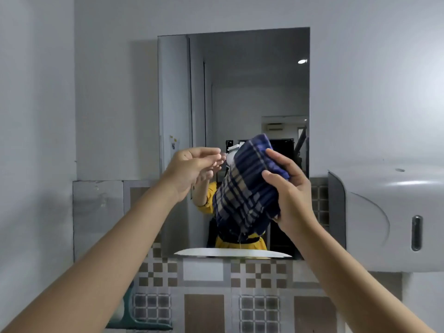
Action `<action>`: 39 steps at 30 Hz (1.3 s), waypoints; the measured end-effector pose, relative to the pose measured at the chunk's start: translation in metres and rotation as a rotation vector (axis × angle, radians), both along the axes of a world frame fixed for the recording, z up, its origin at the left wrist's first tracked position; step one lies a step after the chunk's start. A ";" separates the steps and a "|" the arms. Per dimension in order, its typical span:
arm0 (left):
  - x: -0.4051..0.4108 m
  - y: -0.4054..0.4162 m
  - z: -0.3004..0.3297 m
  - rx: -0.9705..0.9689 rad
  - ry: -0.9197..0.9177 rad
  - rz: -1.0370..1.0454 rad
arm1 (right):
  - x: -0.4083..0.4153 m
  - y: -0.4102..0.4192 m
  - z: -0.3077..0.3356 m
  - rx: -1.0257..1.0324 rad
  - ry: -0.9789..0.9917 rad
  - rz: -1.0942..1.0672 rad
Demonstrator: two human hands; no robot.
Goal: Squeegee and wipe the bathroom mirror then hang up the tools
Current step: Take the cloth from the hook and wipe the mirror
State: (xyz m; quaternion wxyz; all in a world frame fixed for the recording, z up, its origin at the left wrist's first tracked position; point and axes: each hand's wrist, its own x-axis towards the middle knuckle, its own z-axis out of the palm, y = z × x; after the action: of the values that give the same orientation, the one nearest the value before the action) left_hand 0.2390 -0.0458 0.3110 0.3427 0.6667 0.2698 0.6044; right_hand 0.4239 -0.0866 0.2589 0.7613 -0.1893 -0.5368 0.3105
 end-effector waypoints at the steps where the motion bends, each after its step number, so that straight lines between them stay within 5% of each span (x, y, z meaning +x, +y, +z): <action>1: -0.004 0.006 0.005 0.034 0.014 0.070 | 0.002 0.000 0.014 0.025 0.057 -0.052; 6: -0.035 0.053 0.020 0.252 0.149 0.525 | 0.020 0.035 0.124 0.049 0.534 -0.280; 8: -0.048 0.075 0.021 0.404 0.203 0.736 | 0.026 0.052 0.174 0.171 0.503 -0.423; 12: -0.072 0.122 0.009 0.601 0.375 0.868 | 0.040 0.101 0.237 0.388 -0.088 -0.859; 15: -0.079 0.131 -0.006 0.666 0.512 0.909 | 0.064 0.122 0.261 0.363 -0.549 -1.236; 18: -0.087 0.153 -0.015 0.686 0.569 0.928 | 0.067 0.147 0.262 0.357 -0.741 -1.435; 30: -0.116 0.171 -0.021 0.703 0.794 0.953 | -0.014 0.174 0.276 0.318 -0.713 -1.495; 39: -0.120 0.176 -0.021 0.700 0.797 0.964 | -0.134 0.192 0.281 0.387 -0.804 -1.418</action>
State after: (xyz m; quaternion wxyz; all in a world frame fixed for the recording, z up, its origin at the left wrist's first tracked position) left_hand 0.1189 0.1304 0.2896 -0.3211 0.7142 0.4291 0.4502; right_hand 0.2897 0.1057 0.5404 0.5459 -0.4446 -0.5647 -0.4306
